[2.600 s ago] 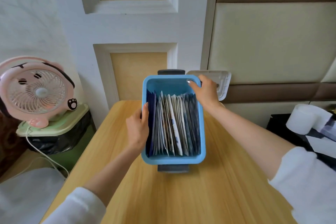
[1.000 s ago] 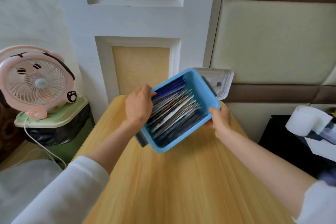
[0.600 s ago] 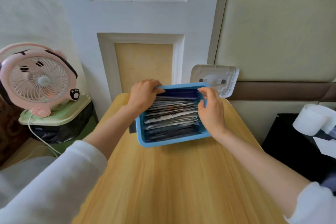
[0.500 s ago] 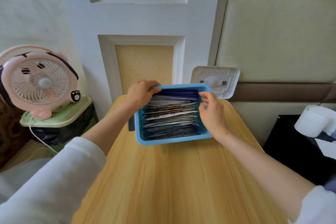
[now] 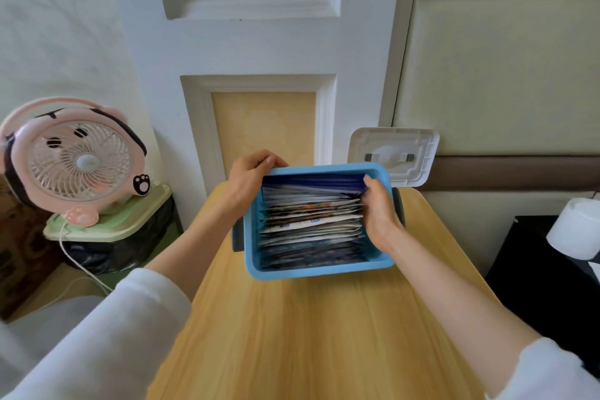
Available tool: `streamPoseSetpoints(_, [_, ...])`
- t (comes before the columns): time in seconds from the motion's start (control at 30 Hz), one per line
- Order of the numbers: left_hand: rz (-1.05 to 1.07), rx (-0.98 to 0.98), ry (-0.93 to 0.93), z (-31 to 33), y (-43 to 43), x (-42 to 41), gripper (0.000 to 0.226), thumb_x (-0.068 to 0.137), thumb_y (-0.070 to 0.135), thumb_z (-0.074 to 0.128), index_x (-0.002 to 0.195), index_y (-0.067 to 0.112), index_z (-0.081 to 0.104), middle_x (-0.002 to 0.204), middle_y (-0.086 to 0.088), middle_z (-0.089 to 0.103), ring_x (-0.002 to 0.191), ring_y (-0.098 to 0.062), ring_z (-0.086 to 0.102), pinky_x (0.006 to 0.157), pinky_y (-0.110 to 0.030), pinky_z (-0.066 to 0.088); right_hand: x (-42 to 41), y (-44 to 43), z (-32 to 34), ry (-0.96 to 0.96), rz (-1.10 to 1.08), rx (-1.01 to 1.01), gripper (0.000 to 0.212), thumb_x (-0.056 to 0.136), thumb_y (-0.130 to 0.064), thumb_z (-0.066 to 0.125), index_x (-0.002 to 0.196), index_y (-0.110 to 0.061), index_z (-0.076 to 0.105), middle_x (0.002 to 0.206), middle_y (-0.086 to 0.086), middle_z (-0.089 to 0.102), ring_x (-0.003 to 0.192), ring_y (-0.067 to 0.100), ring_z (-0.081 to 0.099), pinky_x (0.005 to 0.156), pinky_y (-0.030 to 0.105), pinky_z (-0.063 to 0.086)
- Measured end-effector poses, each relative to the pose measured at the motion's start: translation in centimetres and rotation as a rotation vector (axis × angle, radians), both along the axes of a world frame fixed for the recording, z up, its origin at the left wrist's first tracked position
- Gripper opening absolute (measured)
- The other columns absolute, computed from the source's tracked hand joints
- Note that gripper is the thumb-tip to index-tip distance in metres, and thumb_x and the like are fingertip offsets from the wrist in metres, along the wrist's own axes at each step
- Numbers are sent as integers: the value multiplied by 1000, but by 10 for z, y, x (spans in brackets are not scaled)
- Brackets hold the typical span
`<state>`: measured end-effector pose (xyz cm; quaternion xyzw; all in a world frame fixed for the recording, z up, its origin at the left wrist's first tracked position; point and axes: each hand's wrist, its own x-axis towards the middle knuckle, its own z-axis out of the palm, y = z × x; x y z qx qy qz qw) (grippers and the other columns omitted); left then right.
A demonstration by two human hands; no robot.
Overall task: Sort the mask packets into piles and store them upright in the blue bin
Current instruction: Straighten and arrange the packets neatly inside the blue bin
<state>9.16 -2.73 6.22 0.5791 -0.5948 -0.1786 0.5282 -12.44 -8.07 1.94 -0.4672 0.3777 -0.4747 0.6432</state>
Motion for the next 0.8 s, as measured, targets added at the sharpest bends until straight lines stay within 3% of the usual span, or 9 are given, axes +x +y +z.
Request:
streamPoseSetpoints(0.07, [26, 3, 34, -1, -2, -1, 30, 96, 15, 43, 78, 21, 66, 87, -4, 67, 81, -17, 58, 81, -39, 46, 3, 1, 3, 73, 58, -42, 38, 96, -44, 38, 99, -17, 65, 100, 4, 69, 100, 21, 61, 94, 38, 44])
streamPoseSetpoints(0.2, [65, 13, 27, -3, -4, -2, 29, 97, 18, 42, 80, 22, 66, 90, -5, 68, 83, -19, 59, 81, -39, 49, 3, -3, 5, 259, 139, -92, 48, 92, -59, 36, 110, -24, 64, 123, 4, 62, 118, 22, 52, 110, 44, 30])
streamPoseSetpoints(0.4, [104, 2, -42, -4, -14, 4, 27, 96, 19, 43, 83, 23, 66, 92, -2, 68, 93, -22, 60, 89, -46, 48, -2, -2, -4, 200, 10, 46, 57, 92, -63, 29, 124, -23, 55, 125, 4, 59, 113, 20, 54, 97, 37, 40])
streamPoseSetpoints(0.5, [113, -4, -55, -4, -16, 4, 28, 96, 20, 44, 80, 27, 65, 92, 0, 68, 93, -22, 60, 89, -47, 48, -1, -1, -12, 197, 21, 79, 67, 90, -68, 26, 133, -23, 50, 131, 6, 57, 119, 23, 52, 105, 43, 37])
streamPoseSetpoints(0.7, [126, 4, -73, -4, -18, 2, 29, 96, 20, 43, 79, 28, 65, 91, 0, 67, 92, -21, 59, 86, -46, 48, 5, 2, -5, 303, 207, 27, 101, 58, -94, 37, 138, -33, 43, 145, 0, 44, 133, 21, 39, 114, 50, 24])
streamPoseSetpoints(0.8, [117, 1, -73, -4, -19, 4, 28, 96, 19, 43, 81, 25, 65, 91, -1, 67, 92, -22, 59, 85, -46, 47, -1, 8, -1, 291, 81, 40, 71, 83, -74, 32, 125, -22, 56, 123, 3, 61, 115, 20, 55, 101, 39, 40])
